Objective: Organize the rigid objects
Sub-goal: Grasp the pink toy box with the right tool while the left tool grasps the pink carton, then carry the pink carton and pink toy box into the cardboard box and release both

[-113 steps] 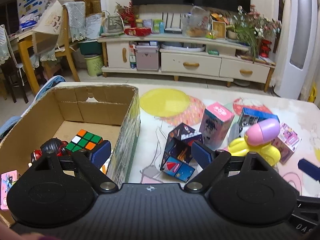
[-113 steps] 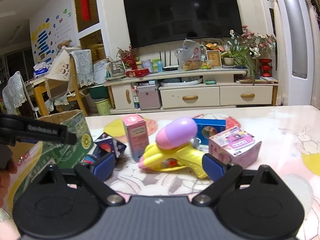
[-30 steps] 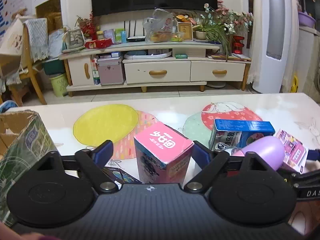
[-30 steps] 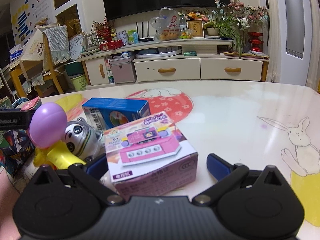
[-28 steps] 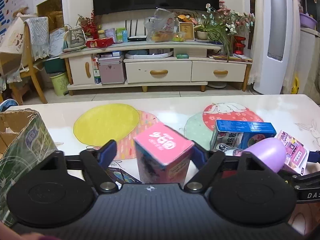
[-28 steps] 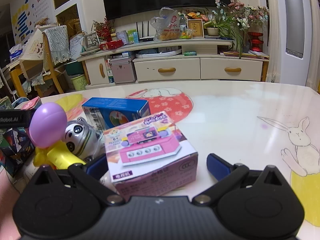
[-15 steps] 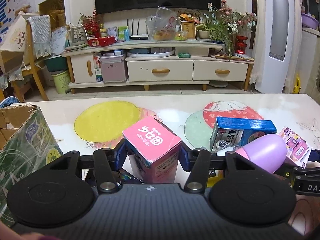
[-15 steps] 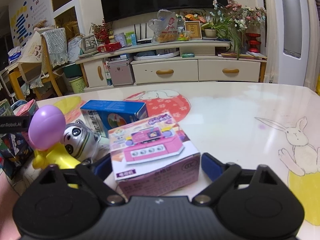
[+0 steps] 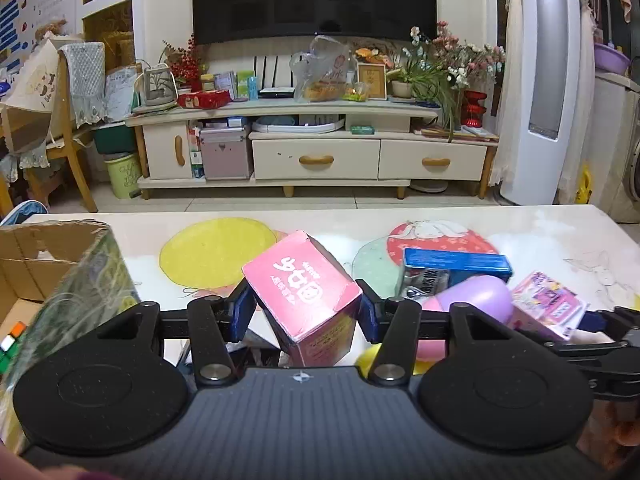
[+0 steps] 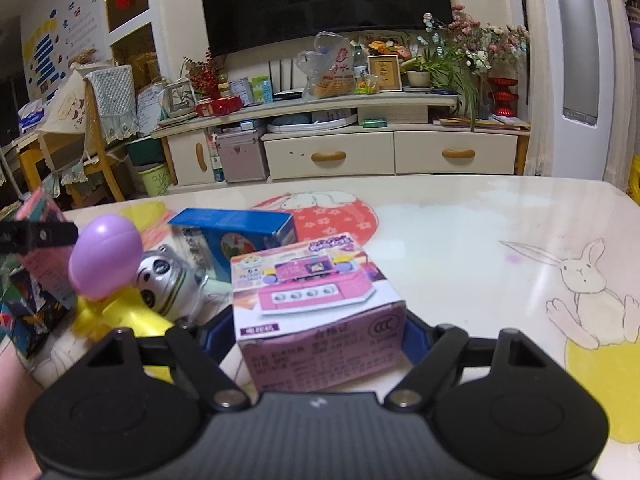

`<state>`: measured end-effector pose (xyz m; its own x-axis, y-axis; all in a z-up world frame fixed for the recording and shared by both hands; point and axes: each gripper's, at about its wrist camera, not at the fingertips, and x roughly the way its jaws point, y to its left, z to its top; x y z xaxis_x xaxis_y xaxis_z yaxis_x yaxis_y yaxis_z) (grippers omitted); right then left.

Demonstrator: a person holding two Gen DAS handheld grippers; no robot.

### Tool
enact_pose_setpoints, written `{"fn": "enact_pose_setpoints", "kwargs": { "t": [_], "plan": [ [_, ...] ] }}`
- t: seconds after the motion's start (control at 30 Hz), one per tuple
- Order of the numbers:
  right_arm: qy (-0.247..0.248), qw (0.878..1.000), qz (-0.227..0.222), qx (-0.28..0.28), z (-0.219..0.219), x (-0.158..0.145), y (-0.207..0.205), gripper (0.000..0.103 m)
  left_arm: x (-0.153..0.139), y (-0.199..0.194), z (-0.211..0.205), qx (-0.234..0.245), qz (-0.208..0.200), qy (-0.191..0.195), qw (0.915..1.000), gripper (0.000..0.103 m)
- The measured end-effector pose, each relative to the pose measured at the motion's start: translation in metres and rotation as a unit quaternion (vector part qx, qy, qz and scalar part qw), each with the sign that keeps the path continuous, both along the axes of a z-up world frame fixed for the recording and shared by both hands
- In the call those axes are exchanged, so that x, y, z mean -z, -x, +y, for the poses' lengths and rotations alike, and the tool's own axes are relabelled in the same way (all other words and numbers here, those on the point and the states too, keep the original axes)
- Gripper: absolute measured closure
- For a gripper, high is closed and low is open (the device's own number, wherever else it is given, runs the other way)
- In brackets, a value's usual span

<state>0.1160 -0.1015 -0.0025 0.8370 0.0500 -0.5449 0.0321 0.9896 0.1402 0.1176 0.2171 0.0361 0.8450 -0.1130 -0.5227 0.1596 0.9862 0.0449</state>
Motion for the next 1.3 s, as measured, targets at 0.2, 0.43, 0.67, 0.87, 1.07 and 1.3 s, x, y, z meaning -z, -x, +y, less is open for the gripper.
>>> {"fn": "enact_pose_setpoints", "kwargs": {
  "t": [0.2,0.43,0.67,0.87,1.07,1.3],
  "plan": [
    [0.022,1.0,-0.01,-0.004,0.013,-0.002,0.014,0.024,-0.01,0.025,0.004,0.001,0.004,0.008,1.0,0.038],
    [0.036,0.999,-0.013,0.005,0.023,-0.002,0.03,0.024,-0.01,0.052,0.013,-0.001,0.023,0.005,0.9997,0.039],
    [0.037,0.999,-0.01,0.025,0.033,-0.002,0.048,0.025,-0.016,0.074,0.022,0.006,0.029,0.008,0.9995,0.039],
    [0.032,0.999,-0.009,0.032,0.045,-0.006,0.068,0.025,-0.018,0.089,0.022,0.021,0.031,0.008,0.9992,0.039],
    [0.037,0.999,-0.005,0.021,0.063,-0.01,0.086,0.025,-0.017,0.099,0.02,0.043,0.035,0.002,0.9985,0.039],
    [0.05,0.999,-0.005,0.003,0.082,-0.018,0.104,0.025,-0.02,0.105,0.018,0.06,0.029,0.004,0.9978,0.039]
  ]
}}
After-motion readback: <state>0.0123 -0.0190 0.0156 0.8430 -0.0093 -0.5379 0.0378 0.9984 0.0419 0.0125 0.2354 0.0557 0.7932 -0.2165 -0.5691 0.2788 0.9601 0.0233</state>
